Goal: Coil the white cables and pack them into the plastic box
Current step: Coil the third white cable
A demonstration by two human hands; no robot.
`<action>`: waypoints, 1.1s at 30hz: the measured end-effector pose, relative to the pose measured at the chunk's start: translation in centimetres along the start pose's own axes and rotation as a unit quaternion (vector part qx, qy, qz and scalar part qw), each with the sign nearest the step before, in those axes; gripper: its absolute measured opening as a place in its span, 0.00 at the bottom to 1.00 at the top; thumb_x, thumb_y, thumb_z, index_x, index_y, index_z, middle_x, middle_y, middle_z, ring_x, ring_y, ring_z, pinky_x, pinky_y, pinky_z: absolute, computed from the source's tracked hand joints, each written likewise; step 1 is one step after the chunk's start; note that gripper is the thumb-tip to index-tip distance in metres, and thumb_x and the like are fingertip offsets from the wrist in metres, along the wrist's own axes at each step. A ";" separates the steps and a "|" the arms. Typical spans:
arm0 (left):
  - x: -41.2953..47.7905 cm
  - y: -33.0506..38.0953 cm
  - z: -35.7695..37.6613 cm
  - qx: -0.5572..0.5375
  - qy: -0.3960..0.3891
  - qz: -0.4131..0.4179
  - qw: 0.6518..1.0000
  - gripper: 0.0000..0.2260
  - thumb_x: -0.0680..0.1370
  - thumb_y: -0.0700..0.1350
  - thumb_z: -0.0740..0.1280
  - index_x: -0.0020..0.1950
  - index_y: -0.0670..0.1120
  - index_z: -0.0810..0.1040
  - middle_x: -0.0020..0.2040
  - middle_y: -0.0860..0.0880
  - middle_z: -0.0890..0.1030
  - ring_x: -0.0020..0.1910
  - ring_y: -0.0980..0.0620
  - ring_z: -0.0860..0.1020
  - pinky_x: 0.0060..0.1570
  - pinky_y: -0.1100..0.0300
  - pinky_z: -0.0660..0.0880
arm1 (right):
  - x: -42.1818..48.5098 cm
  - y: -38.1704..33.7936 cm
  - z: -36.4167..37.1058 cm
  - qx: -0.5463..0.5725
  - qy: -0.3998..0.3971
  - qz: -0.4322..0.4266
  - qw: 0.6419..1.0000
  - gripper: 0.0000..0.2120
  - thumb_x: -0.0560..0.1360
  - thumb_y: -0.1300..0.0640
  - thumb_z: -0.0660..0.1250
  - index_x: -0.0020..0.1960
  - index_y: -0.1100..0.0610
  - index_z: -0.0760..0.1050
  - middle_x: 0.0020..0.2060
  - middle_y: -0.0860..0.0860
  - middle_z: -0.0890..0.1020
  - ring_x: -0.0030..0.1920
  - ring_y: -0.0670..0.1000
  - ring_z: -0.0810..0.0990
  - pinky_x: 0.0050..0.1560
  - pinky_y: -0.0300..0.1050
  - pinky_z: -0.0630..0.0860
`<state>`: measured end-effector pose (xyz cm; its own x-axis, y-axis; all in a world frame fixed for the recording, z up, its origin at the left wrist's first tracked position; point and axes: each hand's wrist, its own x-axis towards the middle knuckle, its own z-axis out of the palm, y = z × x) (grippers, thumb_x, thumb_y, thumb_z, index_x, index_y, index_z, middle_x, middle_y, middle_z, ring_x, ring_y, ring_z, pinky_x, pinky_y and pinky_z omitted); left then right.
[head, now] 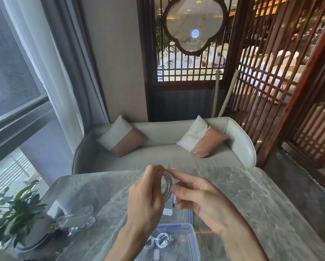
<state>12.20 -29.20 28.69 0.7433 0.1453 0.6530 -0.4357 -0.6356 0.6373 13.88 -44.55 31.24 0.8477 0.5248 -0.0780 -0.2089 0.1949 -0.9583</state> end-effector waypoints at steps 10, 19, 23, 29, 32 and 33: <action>-0.8 -0.1 1.5 -0.077 0.011 -0.074 0.994 0.07 0.80 0.47 0.56 0.45 0.53 0.71 0.31 0.52 0.75 0.25 0.56 0.65 0.26 0.62 0.63 | 1.3 2.1 1.5 -0.159 0.283 -0.188 0.927 0.10 0.70 0.53 0.78 0.50 0.43 0.84 0.38 0.48 0.87 0.35 0.43 0.80 0.41 0.39 0.77; -0.9 -0.6 2.5 -0.081 0.012 -0.095 0.992 0.09 0.81 0.49 0.55 0.44 0.51 0.71 0.33 0.54 0.78 0.25 0.57 0.70 0.25 0.64 0.65 | 2.2 4.5 2.7 -0.135 0.342 -0.207 0.907 0.09 0.72 0.55 0.77 0.49 0.45 0.81 0.36 0.46 0.84 0.32 0.42 0.77 0.38 0.37 0.75; -0.7 -0.9 2.4 -0.101 -0.011 -0.090 0.991 0.11 0.83 0.48 0.55 0.44 0.49 0.72 0.36 0.56 0.81 0.28 0.58 0.74 0.29 0.69 0.67 | 2.3 4.8 1.5 -0.178 0.289 -0.149 0.929 0.10 0.75 0.56 0.74 0.53 0.44 0.80 0.41 0.45 0.80 0.41 0.47 0.79 0.46 0.48 0.78; 0.6 -1.0 1.5 -0.179 -0.021 -0.112 0.977 0.12 0.82 0.46 0.57 0.41 0.47 0.73 0.31 0.56 0.76 0.28 0.61 0.69 0.30 0.68 0.66 | 1.9 3.2 -0.7 -0.068 0.068 -0.015 0.995 0.07 0.78 0.56 0.70 0.53 0.58 0.83 0.41 0.50 0.86 0.41 0.46 0.83 0.37 0.38 0.78; 1.0 -0.6 1.4 -0.239 -0.025 -0.148 0.959 0.12 0.81 0.47 0.58 0.40 0.48 0.74 0.28 0.57 0.72 0.28 0.60 0.66 0.30 0.69 0.65 | 2.1 3.2 -1.4 -0.009 0.020 0.017 1.000 0.12 0.73 0.50 0.74 0.49 0.57 0.83 0.37 0.48 0.80 0.35 0.44 0.76 0.34 0.37 0.74; 1.0 -0.4 1.5 -0.253 -0.028 -0.156 0.954 0.12 0.81 0.46 0.58 0.39 0.47 0.74 0.28 0.57 0.71 0.27 0.61 0.66 0.29 0.70 0.65 | 2.1 3.1 -1.6 0.028 -0.015 0.032 0.999 0.14 0.71 0.49 0.75 0.50 0.58 0.82 0.38 0.50 0.79 0.36 0.45 0.75 0.34 0.37 0.74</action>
<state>13.87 -29.93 28.53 0.8963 0.2185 0.3858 -0.3680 -0.1187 0.9222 15.85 -44.20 27.69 0.8167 0.5623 -0.1299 -0.2900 0.2053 -0.9348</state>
